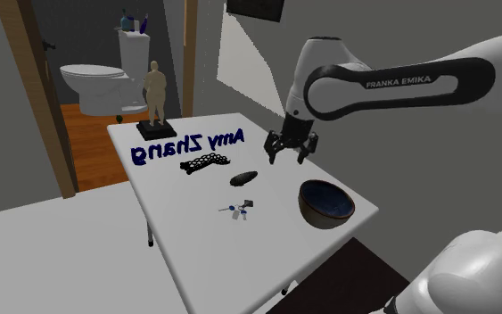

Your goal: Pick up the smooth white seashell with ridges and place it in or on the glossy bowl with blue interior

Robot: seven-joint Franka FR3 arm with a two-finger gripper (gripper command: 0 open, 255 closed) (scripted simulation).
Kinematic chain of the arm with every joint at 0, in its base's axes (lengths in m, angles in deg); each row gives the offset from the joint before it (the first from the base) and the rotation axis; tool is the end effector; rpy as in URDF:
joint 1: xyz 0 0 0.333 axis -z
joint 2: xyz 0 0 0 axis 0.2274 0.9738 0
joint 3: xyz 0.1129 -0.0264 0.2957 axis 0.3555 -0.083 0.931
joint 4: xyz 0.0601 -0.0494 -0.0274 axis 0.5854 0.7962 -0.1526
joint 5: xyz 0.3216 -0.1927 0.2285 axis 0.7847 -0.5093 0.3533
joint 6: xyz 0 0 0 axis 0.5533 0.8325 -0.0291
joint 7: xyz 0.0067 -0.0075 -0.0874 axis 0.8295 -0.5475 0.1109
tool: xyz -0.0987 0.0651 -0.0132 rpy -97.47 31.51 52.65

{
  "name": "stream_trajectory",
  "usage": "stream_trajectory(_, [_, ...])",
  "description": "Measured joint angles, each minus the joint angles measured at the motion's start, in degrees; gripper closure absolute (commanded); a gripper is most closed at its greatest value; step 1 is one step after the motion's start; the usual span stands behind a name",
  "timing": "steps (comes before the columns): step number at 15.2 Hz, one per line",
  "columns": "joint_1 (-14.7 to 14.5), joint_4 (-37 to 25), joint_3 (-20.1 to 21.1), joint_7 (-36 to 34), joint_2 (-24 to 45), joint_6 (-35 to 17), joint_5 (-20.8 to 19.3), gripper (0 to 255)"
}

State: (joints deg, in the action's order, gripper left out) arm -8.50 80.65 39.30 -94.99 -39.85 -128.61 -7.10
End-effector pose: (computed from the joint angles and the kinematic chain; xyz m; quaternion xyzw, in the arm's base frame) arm 0.4953 0.0912 0.4577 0.9737 -0.2241 0.0303 0.0263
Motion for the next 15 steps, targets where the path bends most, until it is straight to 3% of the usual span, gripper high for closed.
stream_trajectory(8, [2.05,-12.64,3.67,-21.58,20.21,-4.06,-7.1,0])
stream_trajectory(15, [0.4,-27.45,1.45,-37.1,37.28,-3.04,-12.66,0])
